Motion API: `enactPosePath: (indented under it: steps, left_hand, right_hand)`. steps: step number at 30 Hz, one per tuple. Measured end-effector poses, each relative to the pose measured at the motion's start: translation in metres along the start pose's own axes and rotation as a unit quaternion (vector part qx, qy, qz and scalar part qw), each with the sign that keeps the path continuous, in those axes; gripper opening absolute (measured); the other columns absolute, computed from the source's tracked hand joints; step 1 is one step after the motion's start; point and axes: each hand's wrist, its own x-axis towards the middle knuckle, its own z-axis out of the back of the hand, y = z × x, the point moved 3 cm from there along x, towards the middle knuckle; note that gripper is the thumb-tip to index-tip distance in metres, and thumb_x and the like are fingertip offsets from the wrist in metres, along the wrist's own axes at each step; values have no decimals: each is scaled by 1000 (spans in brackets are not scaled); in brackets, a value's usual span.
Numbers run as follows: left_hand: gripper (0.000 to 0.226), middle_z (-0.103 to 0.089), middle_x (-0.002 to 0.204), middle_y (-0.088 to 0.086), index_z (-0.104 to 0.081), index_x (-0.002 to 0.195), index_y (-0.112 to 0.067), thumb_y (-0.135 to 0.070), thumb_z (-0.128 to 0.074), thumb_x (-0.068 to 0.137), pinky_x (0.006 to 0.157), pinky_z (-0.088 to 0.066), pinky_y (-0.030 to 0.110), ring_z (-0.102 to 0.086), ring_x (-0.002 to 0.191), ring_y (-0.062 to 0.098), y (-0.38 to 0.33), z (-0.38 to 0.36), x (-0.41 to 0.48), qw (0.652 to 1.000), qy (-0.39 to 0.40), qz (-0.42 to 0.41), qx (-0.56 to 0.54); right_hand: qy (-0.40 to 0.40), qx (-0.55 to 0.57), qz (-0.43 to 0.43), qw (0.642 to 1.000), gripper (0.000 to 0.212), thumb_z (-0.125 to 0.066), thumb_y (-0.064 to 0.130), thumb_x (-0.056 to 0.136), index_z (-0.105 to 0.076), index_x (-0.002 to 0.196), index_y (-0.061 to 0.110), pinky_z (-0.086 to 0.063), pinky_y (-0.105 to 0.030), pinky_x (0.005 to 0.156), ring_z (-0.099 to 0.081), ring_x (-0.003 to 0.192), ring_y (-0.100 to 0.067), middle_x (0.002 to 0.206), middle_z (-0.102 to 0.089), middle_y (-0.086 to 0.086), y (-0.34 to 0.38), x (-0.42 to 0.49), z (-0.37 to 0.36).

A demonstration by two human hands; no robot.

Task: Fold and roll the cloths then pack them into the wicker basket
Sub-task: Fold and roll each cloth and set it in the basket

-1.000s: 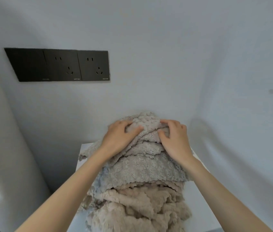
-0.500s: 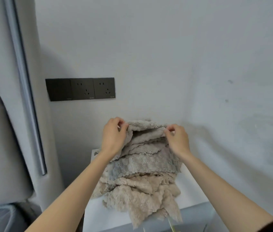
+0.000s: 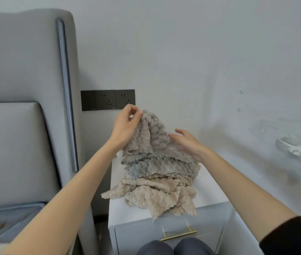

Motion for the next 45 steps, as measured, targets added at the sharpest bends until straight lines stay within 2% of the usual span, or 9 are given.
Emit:
enactPosePath:
  steps: [8, 13, 19, 24, 29, 31, 34, 40, 45]
  left_hand:
    - [13, -59, 94, -2, -53, 94, -16, -28, -52, 98, 71, -43, 19, -54, 80, 8, -29, 13, -24, 997, 18, -3, -69]
    - [12, -66, 87, -13, -63, 87, -24, -35, -61, 91, 67, -46, 10, -59, 75, 0, -24, 14, -47, 993, 97, 30, -55]
    - [29, -60, 67, -22, -68, 93, -25, -50, -52, 91, 63, -49, 17, -56, 60, -5, 6, 1, -80, 960, 237, 133, -72]
    - [66, -69, 92, -7, -68, 97, -22, -74, -32, 81, 80, -52, 27, -65, 81, 8, 25, -9, -92, 924, 270, 226, -149]
    - [72, -38, 147, -14, -33, 143, -33, -47, -68, 81, 106, -38, 32, -41, 129, 5, 35, -14, -86, 948, 267, 158, -67]
    - [81, -30, 153, -12, -27, 147, -33, -29, -67, 77, 116, -24, 40, -29, 138, 7, 36, -21, -88, 931, 318, 159, -88]
    - [66, -55, 136, -4, -45, 137, -32, -15, -59, 75, 107, -37, 37, -50, 127, 14, 36, -31, -94, 890, 381, 179, -176]
    - [28, -73, 104, -1, -66, 109, -23, -34, -71, 83, 90, -54, 37, -70, 96, 17, 65, -29, -91, 913, 302, 245, -127]
    - [31, -67, 113, -1, -52, 120, -31, -37, -61, 91, 67, -54, 26, -68, 92, 10, 87, -20, -89, 926, 240, 260, -132]
  right_hand:
    - [253, 252, -121, 926, 56, -47, 60, 89, -59, 123, 17, -55, -47, 84, -60, 114, -30, 122, -63, -12, 4, -33, -25]
    - [89, 298, -17, 950, 11, -52, 9, 95, -59, 103, 8, -54, -30, 50, -70, 67, -21, 87, -70, -12, 14, -43, -14]
    - [-14, 336, 55, 940, 42, -51, -6, 83, -53, 121, 11, -48, -24, 43, -60, 57, -13, 76, -61, -3, 18, -50, 9]
    - [-10, 252, 83, 964, 51, -50, 3, 55, -57, 103, 18, -40, -24, 53, -48, 65, -12, 74, -49, -1, 30, -60, 17]
    - [68, 80, 126, 987, 31, -44, -9, 73, -53, 95, 12, -33, -14, 40, -41, 41, -2, 53, -44, 6, 41, -72, 11]
    - [124, 55, 127, 983, 28, -46, 0, 63, -51, 86, 14, -31, -15, 41, -40, 46, -5, 54, -43, 5, 42, -75, 4]
    - [165, 43, 127, 977, 27, -46, 9, 58, -51, 83, 17, -33, -15, 44, -39, 53, -9, 60, -41, -1, 39, -71, -5]
    - [20, 40, 130, 990, 26, -57, -2, 82, -63, 94, 19, -44, -13, 56, -53, 58, -1, 73, -58, 2, 12, -37, -4]
    - [-76, 60, 121, 988, 37, -72, 20, 84, -58, 117, 28, -49, -22, 87, -55, 112, -9, 125, -56, 6, -16, -17, -12]
